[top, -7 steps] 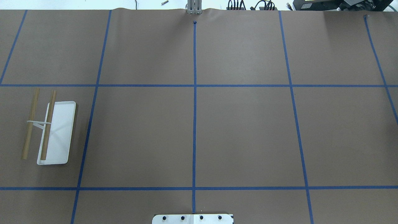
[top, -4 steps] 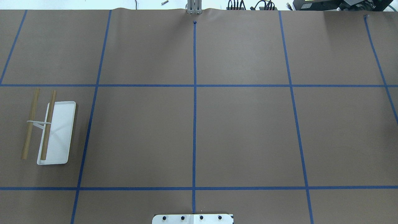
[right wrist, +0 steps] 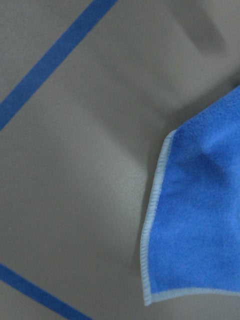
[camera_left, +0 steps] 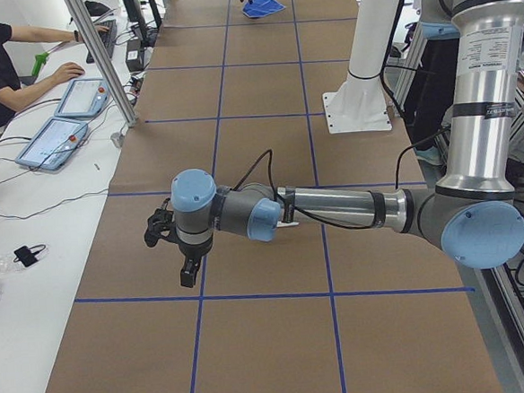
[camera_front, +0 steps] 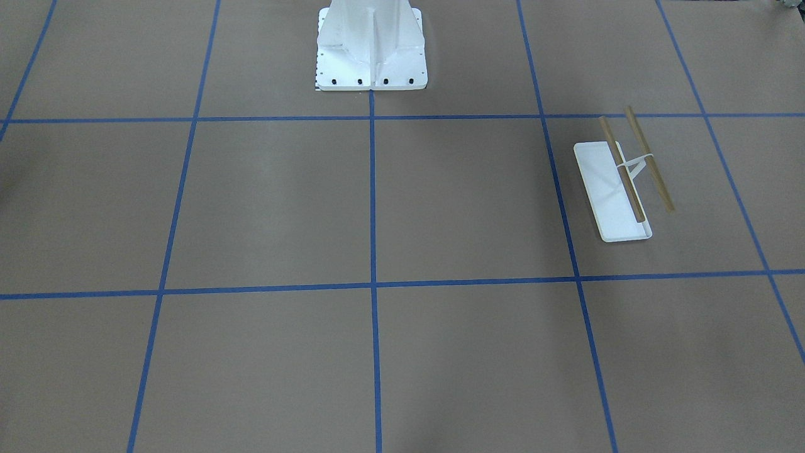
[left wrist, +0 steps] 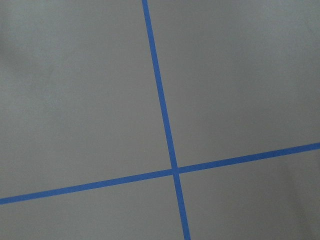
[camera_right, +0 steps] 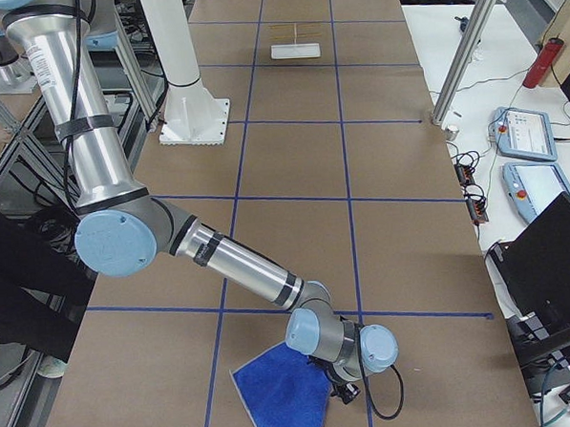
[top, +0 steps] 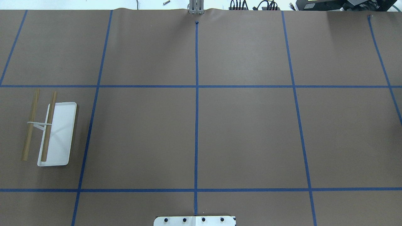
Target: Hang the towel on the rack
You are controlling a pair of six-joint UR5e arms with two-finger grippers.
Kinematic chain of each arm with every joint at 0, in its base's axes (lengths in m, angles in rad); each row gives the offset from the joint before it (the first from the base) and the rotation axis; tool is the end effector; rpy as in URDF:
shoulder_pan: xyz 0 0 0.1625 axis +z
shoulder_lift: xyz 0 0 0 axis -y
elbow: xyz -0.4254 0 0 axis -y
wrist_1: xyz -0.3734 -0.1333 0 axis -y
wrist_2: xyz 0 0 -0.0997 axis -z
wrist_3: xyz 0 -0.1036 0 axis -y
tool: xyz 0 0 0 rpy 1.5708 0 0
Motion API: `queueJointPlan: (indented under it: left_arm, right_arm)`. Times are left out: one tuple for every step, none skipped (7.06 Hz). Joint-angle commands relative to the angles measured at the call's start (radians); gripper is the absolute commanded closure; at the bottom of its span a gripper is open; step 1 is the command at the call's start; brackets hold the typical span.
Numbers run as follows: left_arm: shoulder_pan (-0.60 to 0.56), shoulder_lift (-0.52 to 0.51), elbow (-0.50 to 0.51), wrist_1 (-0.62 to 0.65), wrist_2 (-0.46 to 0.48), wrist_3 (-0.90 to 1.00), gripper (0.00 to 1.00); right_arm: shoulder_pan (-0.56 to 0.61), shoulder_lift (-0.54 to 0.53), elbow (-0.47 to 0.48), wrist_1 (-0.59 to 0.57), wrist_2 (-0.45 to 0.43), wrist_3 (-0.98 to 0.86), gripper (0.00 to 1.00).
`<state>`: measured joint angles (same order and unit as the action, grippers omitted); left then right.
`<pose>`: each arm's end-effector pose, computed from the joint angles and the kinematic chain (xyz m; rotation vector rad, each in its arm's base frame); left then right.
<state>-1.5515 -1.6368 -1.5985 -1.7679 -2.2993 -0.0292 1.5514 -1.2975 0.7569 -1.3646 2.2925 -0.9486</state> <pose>-0.0543 -0.5186 0.5975 0.2602 0.7297 0.0965 0.0551 -0.5048 0.8705 0.0355 -0.8043 -0.7964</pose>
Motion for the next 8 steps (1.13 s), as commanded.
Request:
queueJointPlan:
  left_arm:
    - [0.001, 0.000, -0.001, -0.002, 0.000, -0.002, 0.02]
    - [0.001, 0.000, -0.003, -0.005, -0.002, -0.002, 0.02]
    - [0.001, 0.000, 0.000, -0.015, 0.000, -0.002, 0.02]
    - [0.001, 0.000, 0.000, -0.015, 0.000, -0.002, 0.02]
    - [0.001, 0.000, 0.000, -0.015, 0.000, -0.002, 0.02]
    - [0.001, 0.000, 0.000, -0.015, 0.000, -0.002, 0.02]
    - [0.001, 0.000, 0.000, -0.015, -0.002, -0.002, 0.02]
    - [0.001, 0.000, 0.000, -0.015, -0.002, -0.002, 0.02]
  right_arm:
    - [-0.007, 0.023, -0.041, 0.051, -0.056, 0.008, 0.00]
    - [-0.007, 0.020, -0.041, 0.050, -0.056, 0.008, 0.00]
    - [-0.007, 0.018, -0.042, 0.050, -0.057, 0.011, 0.06]
    - [-0.007, 0.017, -0.042, 0.050, -0.057, 0.016, 0.11]
    - [-0.008, 0.017, -0.042, 0.050, -0.057, 0.016, 0.13]
    - [-0.010, 0.017, -0.042, 0.048, -0.057, 0.016, 0.37]
    - [-0.008, 0.012, -0.042, 0.048, -0.057, 0.017, 0.67]
    - [-0.010, 0.012, -0.041, 0.050, -0.056, 0.016, 0.93]
